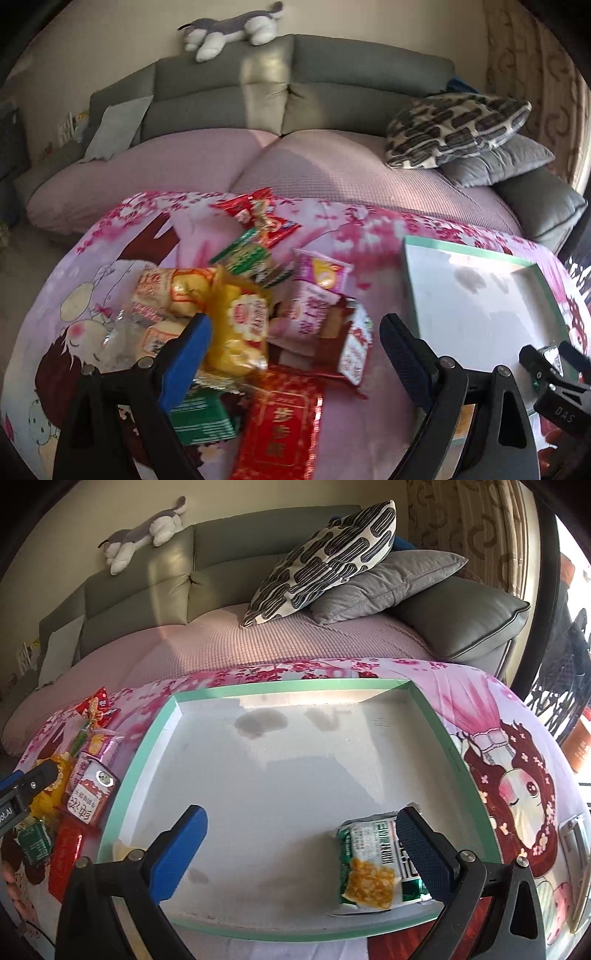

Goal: Organize snacks
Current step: 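Move both grippers back over the snack pile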

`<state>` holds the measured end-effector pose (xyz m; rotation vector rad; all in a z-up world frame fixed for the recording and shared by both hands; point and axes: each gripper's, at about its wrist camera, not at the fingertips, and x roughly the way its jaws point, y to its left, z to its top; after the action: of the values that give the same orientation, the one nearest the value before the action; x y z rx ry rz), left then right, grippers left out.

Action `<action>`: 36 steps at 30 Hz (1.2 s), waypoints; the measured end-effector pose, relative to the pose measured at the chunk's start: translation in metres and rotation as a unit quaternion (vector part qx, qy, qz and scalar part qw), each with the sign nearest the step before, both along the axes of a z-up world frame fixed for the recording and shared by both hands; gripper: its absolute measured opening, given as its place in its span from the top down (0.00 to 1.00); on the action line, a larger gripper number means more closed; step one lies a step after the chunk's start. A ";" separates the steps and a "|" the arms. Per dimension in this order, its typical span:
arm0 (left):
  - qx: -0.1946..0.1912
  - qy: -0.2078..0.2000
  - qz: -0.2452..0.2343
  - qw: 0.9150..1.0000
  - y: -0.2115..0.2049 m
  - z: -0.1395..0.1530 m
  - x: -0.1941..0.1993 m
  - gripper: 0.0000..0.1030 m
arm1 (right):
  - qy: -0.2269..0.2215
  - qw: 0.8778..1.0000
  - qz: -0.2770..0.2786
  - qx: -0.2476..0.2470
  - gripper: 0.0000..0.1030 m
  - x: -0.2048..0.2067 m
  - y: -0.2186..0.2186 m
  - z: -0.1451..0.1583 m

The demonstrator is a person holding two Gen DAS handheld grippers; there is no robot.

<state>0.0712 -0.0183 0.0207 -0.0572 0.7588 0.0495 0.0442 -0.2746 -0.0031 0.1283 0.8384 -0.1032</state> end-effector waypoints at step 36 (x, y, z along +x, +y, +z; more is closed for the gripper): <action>-0.084 0.130 0.116 0.981 0.131 -0.036 -0.034 0.10 | 0.077 0.972 0.220 0.014 0.00 0.001 0.217 -0.026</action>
<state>0.0373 0.1125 -0.0153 -0.3049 1.0142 0.2175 0.0450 -0.0572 -0.0288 -0.0413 1.0049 0.3202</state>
